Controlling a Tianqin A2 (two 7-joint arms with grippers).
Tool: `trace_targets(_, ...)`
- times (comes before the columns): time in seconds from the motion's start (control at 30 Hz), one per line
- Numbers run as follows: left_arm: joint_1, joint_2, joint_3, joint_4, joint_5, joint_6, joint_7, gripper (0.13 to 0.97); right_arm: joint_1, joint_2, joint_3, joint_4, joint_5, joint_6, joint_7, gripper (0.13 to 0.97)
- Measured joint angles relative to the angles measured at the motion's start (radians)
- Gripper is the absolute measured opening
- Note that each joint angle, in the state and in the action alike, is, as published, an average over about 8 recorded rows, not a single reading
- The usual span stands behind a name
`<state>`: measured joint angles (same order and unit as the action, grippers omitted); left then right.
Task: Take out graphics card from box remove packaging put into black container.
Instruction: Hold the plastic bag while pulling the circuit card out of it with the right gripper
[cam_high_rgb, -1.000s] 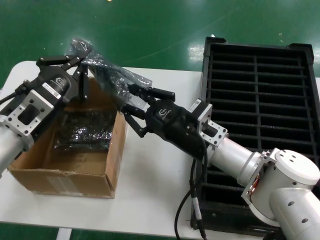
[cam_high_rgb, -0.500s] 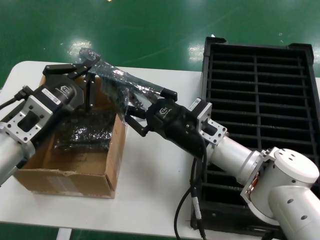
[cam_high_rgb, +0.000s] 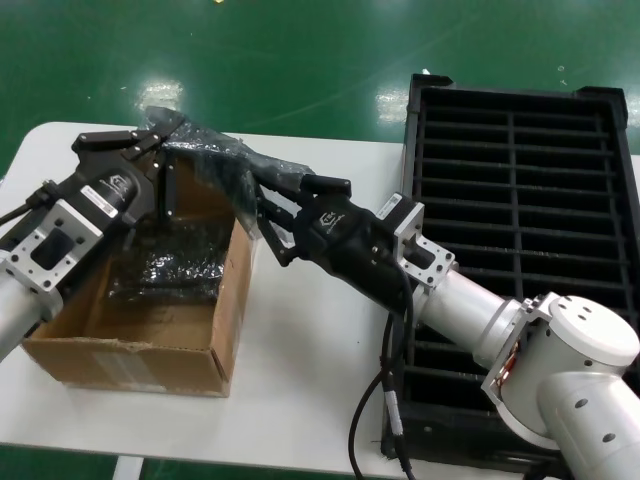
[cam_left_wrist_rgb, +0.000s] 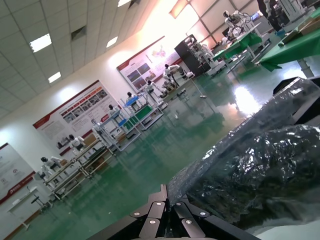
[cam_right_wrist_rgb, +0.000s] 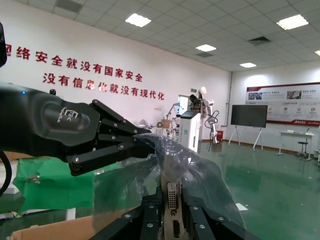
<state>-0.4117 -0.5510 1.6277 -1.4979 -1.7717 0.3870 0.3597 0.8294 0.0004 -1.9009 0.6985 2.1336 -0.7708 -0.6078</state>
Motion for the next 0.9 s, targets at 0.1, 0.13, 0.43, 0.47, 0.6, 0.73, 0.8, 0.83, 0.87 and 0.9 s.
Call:
trace_targets(0.1, -0.002, 0.010, -0.010, 0.013, -0.008, 0.009, 0.030, 0.140, -0.004, 0.000, 0.003, 0.013, -0.013, 0.006, 0.011, 0.236)
trace_targets(0.13, -0.003, 0.012, -0.013, 0.018, -0.011, 0.012, 0.038, 0.140, -0.004, 0.000, 0.003, 0.015, -0.016, 0.008, 0.014, 0.225)
trace_targets(0.43, -0.017, 0.034, -0.041, 0.058, -0.034, 0.034, 0.104, 0.140, 0.003, 0.000, -0.012, 0.023, -0.026, 0.022, 0.029, 0.190)
trace_targets(0.47, -0.018, 0.036, -0.043, 0.061, -0.036, 0.036, 0.109, 0.140, 0.004, 0.000, -0.013, 0.023, -0.028, 0.023, 0.030, 0.190)
trace_targets(0.6, -0.019, 0.041, -0.049, 0.067, -0.045, 0.045, 0.120, 0.140, 0.009, 0.000, -0.020, 0.021, -0.030, 0.024, 0.036, 0.189)
trace_targets(0.73, -0.013, 0.043, -0.052, 0.061, -0.051, 0.054, 0.126, 0.140, 0.016, 0.000, -0.028, 0.011, -0.024, 0.025, 0.038, 0.191)
trace_targets(0.8, -0.010, 0.044, -0.054, 0.057, -0.054, 0.058, 0.129, 0.140, 0.019, 0.000, -0.033, 0.006, -0.018, 0.025, 0.037, 0.193)
trace_targets(0.83, -0.009, 0.044, -0.055, 0.056, -0.055, 0.059, 0.131, 0.140, 0.021, 0.000, -0.034, 0.003, -0.015, 0.025, 0.036, 0.194)
trace_targets(0.87, -0.008, 0.044, -0.056, 0.055, -0.055, 0.060, 0.133, 0.140, 0.022, 0.000, -0.036, 0.000, -0.013, 0.024, 0.035, 0.195)
trace_targets(0.9, -0.007, 0.044, -0.057, 0.054, -0.056, 0.061, 0.134, 0.140, 0.023, 0.000, -0.038, -0.002, -0.010, 0.024, 0.034, 0.195)
